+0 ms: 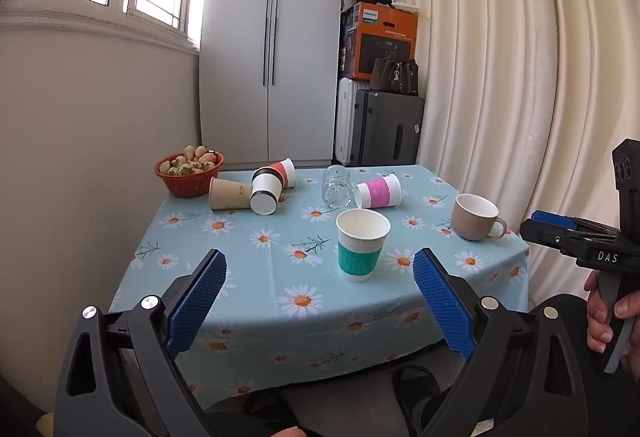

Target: Flip cup upright

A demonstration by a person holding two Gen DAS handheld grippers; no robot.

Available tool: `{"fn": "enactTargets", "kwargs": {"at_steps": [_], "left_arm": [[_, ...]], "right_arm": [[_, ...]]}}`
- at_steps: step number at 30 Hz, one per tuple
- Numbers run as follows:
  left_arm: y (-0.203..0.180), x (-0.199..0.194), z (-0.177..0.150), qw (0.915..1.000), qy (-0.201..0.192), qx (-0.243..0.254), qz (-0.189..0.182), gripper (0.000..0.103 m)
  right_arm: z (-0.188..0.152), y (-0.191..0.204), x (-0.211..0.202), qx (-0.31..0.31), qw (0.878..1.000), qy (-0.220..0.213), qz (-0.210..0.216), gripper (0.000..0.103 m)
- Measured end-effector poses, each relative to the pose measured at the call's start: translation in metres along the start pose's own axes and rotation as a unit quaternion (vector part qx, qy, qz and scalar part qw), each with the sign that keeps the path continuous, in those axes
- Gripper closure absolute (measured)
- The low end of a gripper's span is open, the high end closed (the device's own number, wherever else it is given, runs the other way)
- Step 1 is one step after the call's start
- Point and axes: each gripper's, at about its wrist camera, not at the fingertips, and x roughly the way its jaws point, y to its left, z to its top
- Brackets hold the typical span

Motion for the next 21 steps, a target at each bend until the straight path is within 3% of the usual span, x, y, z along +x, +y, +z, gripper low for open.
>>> {"fn": "enactTargets", "kwargs": {"at_steps": [5,10,21], "left_arm": [[0.006,0.003,-0.003,0.999,0.03,0.032,-0.002,0.011],[0.019,0.024,-0.011,0.9961,0.088,0.003,-0.005,0.011],[0.02,0.034,-0.018,0.9932,0.115,-0.008,-0.008,0.011]], "right_arm": [[0.002,0.002,0.007,-0.022,0.999,0.015,-0.026,0.022],[-0.004,-0.003,0.017,-0.009,0.999,0.027,-0.04,0.022],[-0.007,0.012,0.019,-0.044,0.996,0.014,-0.075,0.021]]}}
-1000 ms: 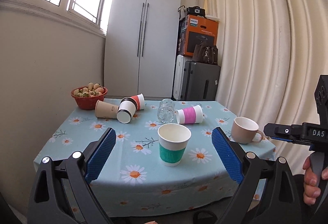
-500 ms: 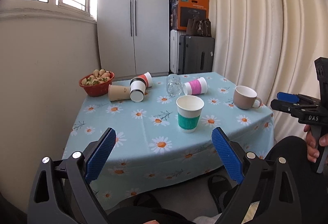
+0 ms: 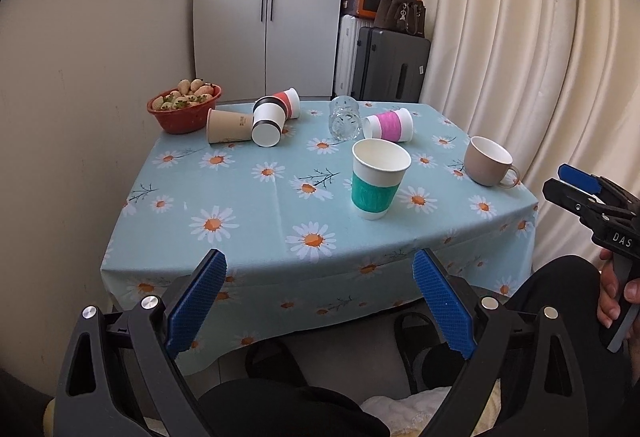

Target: Flip cup upright

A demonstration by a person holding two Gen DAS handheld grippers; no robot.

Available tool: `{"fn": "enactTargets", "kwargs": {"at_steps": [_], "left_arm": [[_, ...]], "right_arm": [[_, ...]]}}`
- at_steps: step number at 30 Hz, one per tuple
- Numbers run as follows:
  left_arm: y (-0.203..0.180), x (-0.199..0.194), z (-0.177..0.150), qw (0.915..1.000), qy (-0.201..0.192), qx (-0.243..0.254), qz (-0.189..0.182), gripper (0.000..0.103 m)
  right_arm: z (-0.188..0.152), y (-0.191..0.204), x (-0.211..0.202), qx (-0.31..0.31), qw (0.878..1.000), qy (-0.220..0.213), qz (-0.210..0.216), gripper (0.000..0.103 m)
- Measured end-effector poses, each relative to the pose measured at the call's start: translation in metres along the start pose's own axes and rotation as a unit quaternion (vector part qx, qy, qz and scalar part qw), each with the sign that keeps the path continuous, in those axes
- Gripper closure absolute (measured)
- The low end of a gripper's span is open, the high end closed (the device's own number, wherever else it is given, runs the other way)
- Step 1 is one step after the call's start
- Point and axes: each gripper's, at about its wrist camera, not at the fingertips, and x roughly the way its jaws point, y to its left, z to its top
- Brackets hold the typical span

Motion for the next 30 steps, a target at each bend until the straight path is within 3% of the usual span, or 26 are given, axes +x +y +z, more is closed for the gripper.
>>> {"fn": "enactTargets", "kwargs": {"at_steps": [14,30], "left_arm": [[-0.0048,0.0065,0.0021,0.9998,0.013,0.0,0.013,0.011],[-0.0038,0.0064,0.001,0.9999,0.012,-0.008,0.0,0.011]], "right_arm": [[0.0003,0.0021,0.0069,0.008,1.0,0.014,0.019,0.02],[0.0007,0.0045,0.0098,0.005,1.0,0.018,0.019,0.02]]}}
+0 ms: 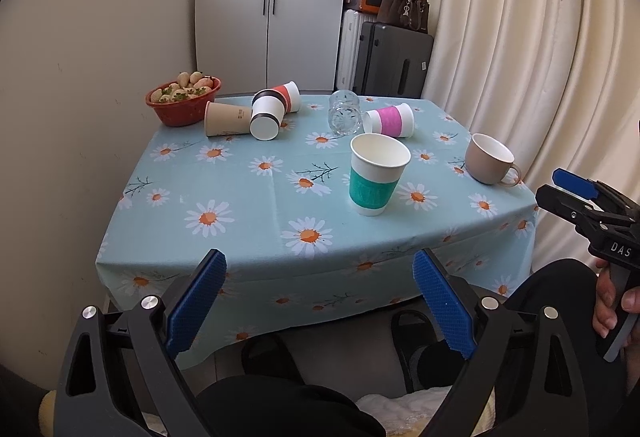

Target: Flip cup upright

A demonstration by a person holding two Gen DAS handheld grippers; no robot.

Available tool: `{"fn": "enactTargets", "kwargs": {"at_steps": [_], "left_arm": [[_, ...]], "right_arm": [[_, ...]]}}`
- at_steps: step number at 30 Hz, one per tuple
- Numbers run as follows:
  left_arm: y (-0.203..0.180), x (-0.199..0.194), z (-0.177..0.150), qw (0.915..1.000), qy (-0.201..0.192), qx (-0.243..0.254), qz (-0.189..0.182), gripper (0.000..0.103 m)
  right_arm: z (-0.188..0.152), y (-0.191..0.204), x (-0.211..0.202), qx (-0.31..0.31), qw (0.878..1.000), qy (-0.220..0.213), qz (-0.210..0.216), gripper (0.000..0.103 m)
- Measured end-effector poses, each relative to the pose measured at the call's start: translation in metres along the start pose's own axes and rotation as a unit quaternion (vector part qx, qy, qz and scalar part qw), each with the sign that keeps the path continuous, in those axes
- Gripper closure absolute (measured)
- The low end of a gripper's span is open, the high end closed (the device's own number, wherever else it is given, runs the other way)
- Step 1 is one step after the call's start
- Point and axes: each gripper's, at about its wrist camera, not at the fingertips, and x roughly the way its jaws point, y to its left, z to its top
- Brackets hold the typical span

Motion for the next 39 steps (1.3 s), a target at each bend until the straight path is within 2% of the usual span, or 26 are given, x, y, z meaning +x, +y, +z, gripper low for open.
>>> {"fn": "enactTargets", "kwargs": {"at_steps": [39], "left_arm": [[-0.0066,-0.0001,0.0001,1.0,0.0,0.006,0.002,0.011]], "right_arm": [[-0.0013,-0.0024,0.0035,0.012,1.0,0.004,0.005,0.02]]}}
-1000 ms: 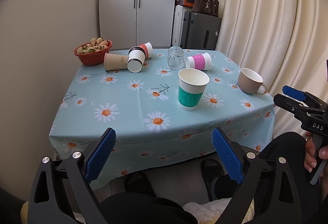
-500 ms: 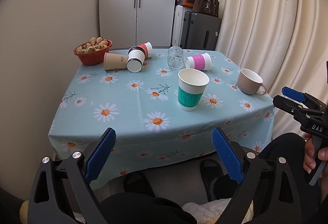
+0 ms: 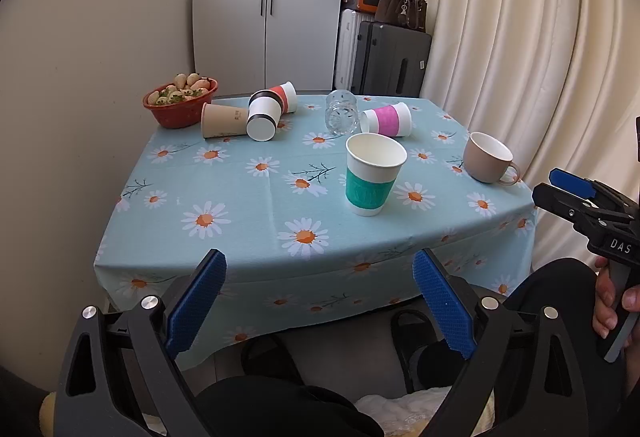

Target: Flip cup upright

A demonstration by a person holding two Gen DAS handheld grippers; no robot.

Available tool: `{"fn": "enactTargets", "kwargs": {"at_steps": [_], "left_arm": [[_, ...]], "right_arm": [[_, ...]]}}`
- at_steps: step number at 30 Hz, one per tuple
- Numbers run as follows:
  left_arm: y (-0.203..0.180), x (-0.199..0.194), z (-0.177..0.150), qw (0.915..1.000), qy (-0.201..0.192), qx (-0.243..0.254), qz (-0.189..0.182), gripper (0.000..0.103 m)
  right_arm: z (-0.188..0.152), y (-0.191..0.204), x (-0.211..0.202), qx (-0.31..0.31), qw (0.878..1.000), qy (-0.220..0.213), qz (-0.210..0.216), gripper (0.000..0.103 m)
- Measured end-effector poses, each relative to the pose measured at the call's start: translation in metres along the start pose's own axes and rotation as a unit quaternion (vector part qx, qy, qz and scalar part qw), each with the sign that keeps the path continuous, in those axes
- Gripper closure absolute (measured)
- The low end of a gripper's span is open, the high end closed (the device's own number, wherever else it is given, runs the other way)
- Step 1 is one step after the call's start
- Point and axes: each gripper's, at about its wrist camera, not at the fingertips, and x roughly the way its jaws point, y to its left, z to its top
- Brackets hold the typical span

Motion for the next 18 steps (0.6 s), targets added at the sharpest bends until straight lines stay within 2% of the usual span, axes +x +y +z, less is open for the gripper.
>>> {"fn": "enactTargets", "kwargs": {"at_steps": [18], "left_arm": [[0.0004,0.0006,0.0014,1.0,0.0,-0.003,0.0,0.011]], "right_arm": [[-0.0006,0.0011,-0.0001,0.0,1.0,0.001,-0.001,0.02]]}}
